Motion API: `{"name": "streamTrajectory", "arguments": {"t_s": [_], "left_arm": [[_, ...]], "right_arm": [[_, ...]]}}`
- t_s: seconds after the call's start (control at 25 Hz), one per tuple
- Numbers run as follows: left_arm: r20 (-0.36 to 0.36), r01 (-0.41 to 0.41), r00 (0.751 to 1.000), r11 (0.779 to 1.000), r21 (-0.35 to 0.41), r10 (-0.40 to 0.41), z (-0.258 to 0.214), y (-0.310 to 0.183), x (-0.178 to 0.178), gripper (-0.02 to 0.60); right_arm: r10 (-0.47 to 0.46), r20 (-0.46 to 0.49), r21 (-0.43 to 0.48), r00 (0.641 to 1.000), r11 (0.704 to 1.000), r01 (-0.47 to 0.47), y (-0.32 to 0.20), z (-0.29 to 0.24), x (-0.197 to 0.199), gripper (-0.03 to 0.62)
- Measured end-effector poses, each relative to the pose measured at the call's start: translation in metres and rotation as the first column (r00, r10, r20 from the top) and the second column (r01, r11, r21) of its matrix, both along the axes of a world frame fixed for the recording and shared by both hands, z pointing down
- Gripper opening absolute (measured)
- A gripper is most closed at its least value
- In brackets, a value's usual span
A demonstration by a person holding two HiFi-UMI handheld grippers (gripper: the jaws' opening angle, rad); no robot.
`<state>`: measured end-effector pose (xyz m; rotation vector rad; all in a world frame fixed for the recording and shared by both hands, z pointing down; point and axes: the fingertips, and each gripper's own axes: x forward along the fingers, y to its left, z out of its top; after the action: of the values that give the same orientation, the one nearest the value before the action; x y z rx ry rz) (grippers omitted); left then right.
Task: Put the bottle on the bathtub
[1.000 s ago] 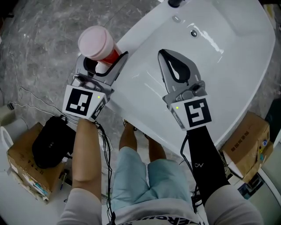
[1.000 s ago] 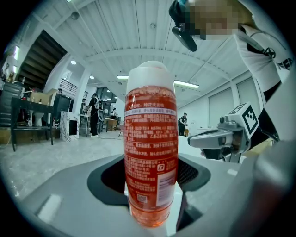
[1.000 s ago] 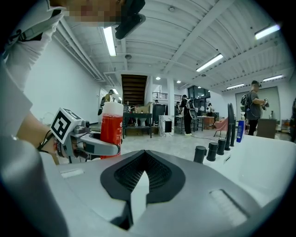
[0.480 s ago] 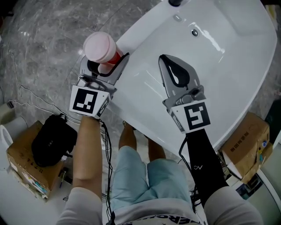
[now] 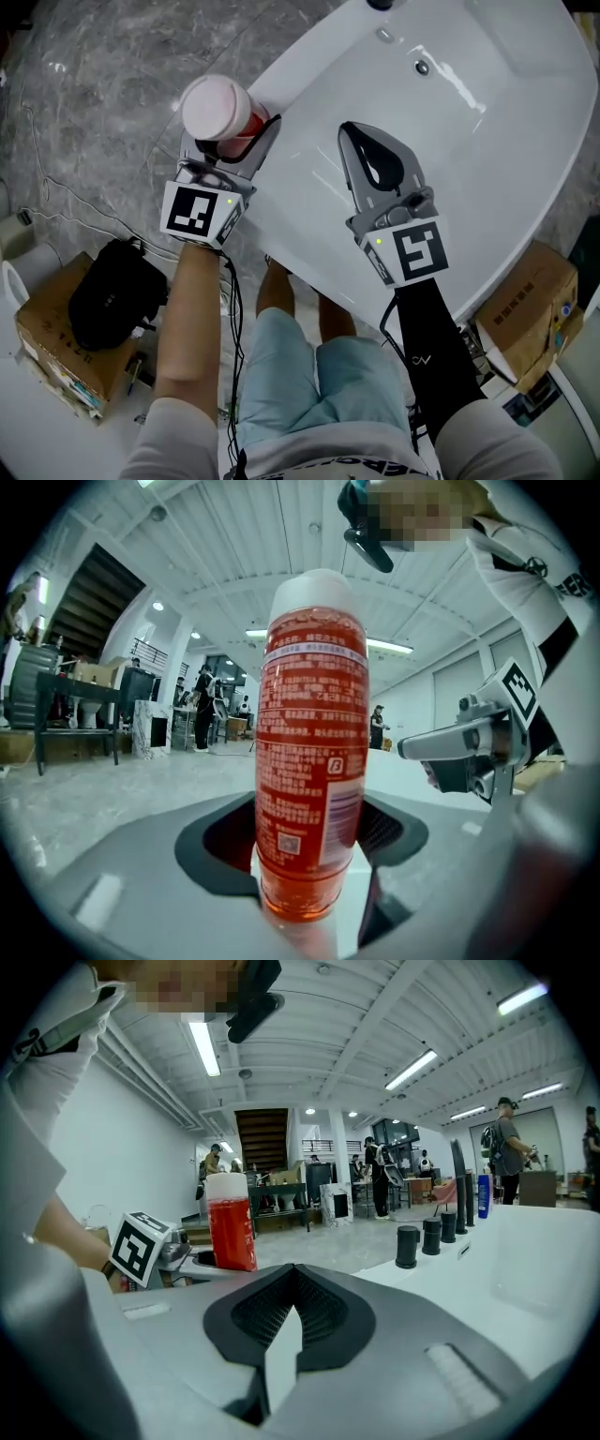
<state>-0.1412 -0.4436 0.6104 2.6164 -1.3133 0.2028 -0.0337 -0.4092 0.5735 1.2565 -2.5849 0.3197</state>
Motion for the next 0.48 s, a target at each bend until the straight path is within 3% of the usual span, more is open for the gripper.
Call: {"name": "streamTrajectory", "arguments": {"t_s": [0.48], "left_arm": [[0.07, 0.016, 0.997, 1.0, -0.017, -0.015, 0.015, 0.001, 0.001, 0.413]], "right_arm": [[0.009, 0.009, -0.009, 1.0, 1.0, -0.009, 0.003, 0.005, 0.003, 0.031]]}}
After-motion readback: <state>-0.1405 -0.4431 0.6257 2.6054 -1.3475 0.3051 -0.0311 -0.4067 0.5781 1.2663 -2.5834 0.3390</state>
